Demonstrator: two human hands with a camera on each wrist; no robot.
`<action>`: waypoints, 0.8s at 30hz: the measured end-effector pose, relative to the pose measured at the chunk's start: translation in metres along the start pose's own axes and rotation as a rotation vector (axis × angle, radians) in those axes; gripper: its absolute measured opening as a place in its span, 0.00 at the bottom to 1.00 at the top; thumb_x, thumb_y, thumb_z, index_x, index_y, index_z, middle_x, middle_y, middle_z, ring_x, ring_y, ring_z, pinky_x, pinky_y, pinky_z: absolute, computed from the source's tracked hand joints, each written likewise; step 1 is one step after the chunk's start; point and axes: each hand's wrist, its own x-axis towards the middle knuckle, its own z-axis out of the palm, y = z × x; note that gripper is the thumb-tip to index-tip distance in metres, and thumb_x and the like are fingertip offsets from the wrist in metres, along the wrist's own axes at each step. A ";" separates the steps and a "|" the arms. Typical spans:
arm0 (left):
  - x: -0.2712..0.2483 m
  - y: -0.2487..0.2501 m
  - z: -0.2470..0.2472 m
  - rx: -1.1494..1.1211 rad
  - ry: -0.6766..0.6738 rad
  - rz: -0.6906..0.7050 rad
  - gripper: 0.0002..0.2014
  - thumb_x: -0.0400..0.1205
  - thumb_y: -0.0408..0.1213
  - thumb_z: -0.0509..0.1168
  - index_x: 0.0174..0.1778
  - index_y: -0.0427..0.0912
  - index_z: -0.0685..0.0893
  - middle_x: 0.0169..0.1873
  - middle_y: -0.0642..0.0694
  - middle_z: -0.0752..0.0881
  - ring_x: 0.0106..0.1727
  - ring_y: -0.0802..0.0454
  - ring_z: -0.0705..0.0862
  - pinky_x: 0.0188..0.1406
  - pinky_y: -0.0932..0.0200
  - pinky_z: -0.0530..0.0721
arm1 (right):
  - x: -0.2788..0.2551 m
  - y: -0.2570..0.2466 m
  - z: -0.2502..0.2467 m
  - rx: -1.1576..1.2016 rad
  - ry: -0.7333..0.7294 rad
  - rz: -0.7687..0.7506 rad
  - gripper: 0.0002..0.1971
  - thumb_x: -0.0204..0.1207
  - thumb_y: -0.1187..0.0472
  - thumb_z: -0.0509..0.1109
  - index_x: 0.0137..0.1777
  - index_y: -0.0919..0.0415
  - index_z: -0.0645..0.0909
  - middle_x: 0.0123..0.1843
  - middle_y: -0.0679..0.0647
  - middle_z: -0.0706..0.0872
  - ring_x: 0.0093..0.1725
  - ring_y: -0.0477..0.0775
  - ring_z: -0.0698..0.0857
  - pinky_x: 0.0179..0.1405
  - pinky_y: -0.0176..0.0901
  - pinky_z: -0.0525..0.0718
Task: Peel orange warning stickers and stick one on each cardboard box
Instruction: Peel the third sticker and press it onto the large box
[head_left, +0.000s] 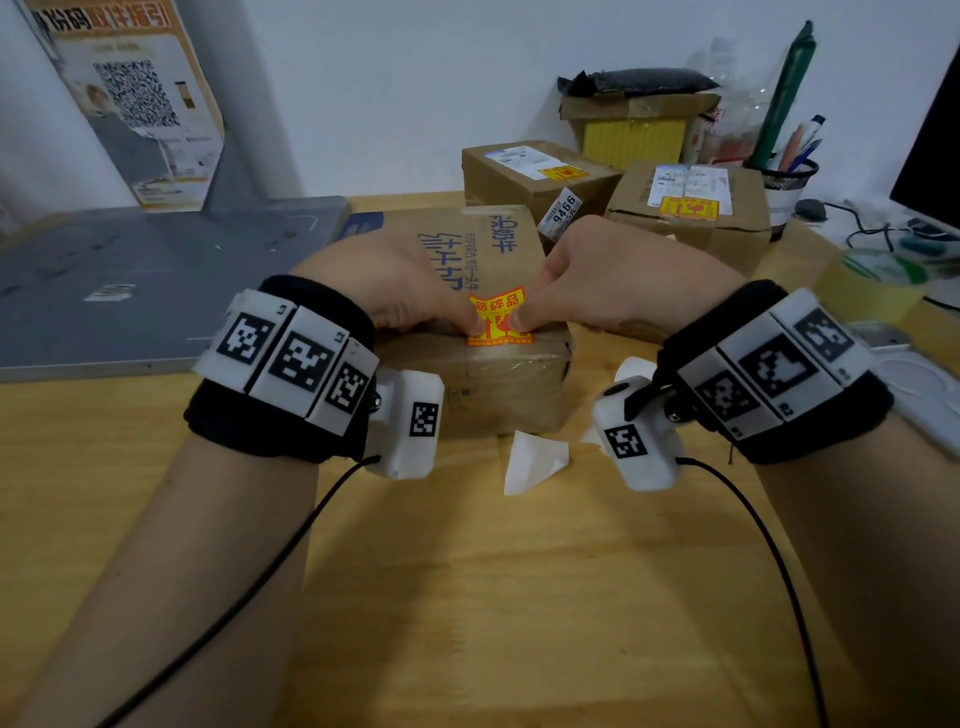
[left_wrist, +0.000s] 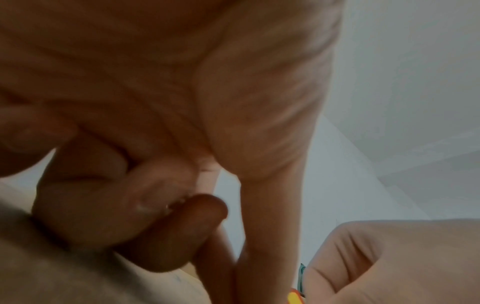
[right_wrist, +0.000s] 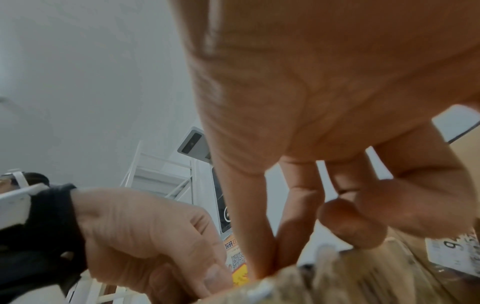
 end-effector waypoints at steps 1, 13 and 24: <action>0.000 0.000 0.000 0.006 0.001 0.004 0.16 0.70 0.54 0.80 0.32 0.49 0.83 0.30 0.50 0.81 0.33 0.54 0.78 0.30 0.57 0.69 | -0.001 -0.001 0.000 -0.008 -0.003 -0.005 0.23 0.71 0.46 0.81 0.54 0.67 0.91 0.32 0.57 0.83 0.33 0.54 0.81 0.32 0.42 0.74; 0.007 -0.006 0.001 -0.064 0.022 0.007 0.16 0.74 0.55 0.77 0.34 0.46 0.86 0.19 0.50 0.81 0.25 0.54 0.78 0.28 0.60 0.72 | -0.009 -0.008 -0.001 -0.063 0.158 -0.182 0.13 0.73 0.47 0.79 0.42 0.57 0.91 0.35 0.52 0.90 0.35 0.43 0.87 0.33 0.33 0.82; 0.026 -0.006 0.008 -0.605 0.125 0.065 0.09 0.85 0.44 0.63 0.46 0.47 0.89 0.34 0.52 0.92 0.37 0.61 0.86 0.21 0.70 0.74 | -0.016 -0.017 0.003 -0.054 0.042 -0.363 0.25 0.91 0.52 0.55 0.50 0.55 0.96 0.10 0.36 0.72 0.19 0.33 0.77 0.23 0.26 0.70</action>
